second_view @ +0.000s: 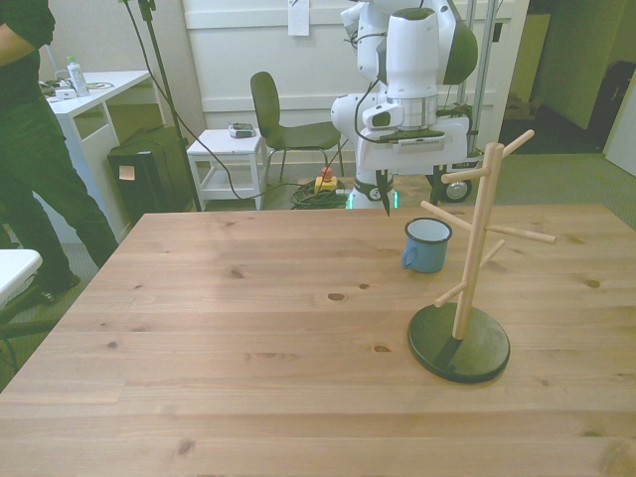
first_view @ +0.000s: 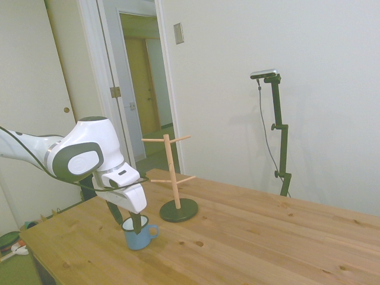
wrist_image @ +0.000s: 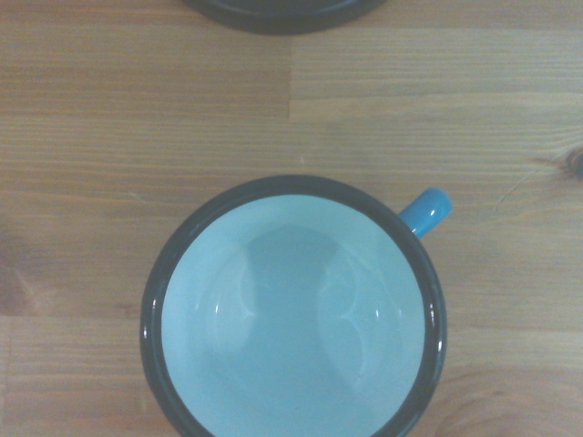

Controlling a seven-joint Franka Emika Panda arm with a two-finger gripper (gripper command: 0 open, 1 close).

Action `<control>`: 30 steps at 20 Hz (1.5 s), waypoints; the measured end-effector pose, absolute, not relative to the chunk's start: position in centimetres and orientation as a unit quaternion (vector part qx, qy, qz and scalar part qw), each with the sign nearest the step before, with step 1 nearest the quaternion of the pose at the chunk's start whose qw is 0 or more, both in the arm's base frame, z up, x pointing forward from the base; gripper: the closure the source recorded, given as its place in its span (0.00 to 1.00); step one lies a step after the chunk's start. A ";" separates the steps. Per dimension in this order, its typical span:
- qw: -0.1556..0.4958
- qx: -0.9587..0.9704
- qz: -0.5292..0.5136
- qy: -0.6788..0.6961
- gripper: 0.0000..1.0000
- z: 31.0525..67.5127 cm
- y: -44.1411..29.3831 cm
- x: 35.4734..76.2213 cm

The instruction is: Hang the mug

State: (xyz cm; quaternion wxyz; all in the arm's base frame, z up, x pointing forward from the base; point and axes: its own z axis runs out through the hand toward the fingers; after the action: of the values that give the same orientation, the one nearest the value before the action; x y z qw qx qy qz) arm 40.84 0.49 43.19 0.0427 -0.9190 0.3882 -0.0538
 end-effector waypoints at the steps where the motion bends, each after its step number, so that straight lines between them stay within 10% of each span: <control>1: 0.043 -0.919 -0.053 0.388 0.00 43.2 0.5 40.9; 30: -0.001 -0.939 -0.050 0.341 0.00 41.0 12.7 45.5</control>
State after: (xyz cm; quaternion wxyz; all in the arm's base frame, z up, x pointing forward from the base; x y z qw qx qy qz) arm 45.55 12.66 41.04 -0.0012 -0.9388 0.3409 -0.0505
